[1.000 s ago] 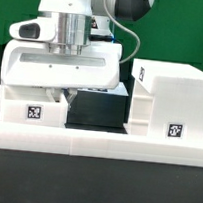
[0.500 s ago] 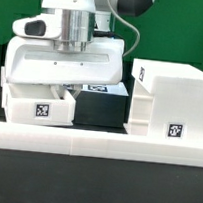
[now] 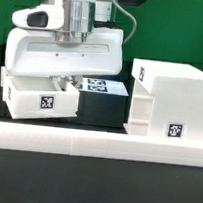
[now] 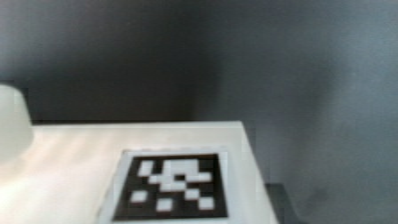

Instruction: Assemble drawer

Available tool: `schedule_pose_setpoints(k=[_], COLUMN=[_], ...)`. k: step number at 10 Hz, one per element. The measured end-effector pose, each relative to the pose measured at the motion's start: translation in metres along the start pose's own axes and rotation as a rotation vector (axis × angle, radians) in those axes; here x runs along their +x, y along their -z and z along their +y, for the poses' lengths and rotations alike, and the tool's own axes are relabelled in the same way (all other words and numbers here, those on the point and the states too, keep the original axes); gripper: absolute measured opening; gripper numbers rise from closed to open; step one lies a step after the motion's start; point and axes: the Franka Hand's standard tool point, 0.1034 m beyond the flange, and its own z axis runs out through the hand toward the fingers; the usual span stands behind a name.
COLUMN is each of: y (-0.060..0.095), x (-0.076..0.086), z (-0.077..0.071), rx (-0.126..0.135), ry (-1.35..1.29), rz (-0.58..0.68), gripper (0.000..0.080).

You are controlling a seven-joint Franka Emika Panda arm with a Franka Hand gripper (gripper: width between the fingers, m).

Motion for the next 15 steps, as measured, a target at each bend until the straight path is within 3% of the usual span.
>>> schedule_pose_setpoints(k=[3,5,11,15], y=[-0.001,-0.001,-0.001,-0.010], x=[0.000,-0.003,-0.004,0.010], z=[-0.003,-0.004,0.001,-0.027], rx=[-0.014,-0.002,-0.011,0.010], ry=[0.336,0.505,0.933,1.041], rz=[-0.022,-0.035,-0.064,-0.085], gripper=[0.0041,0.0041,0.0041,0.0041])
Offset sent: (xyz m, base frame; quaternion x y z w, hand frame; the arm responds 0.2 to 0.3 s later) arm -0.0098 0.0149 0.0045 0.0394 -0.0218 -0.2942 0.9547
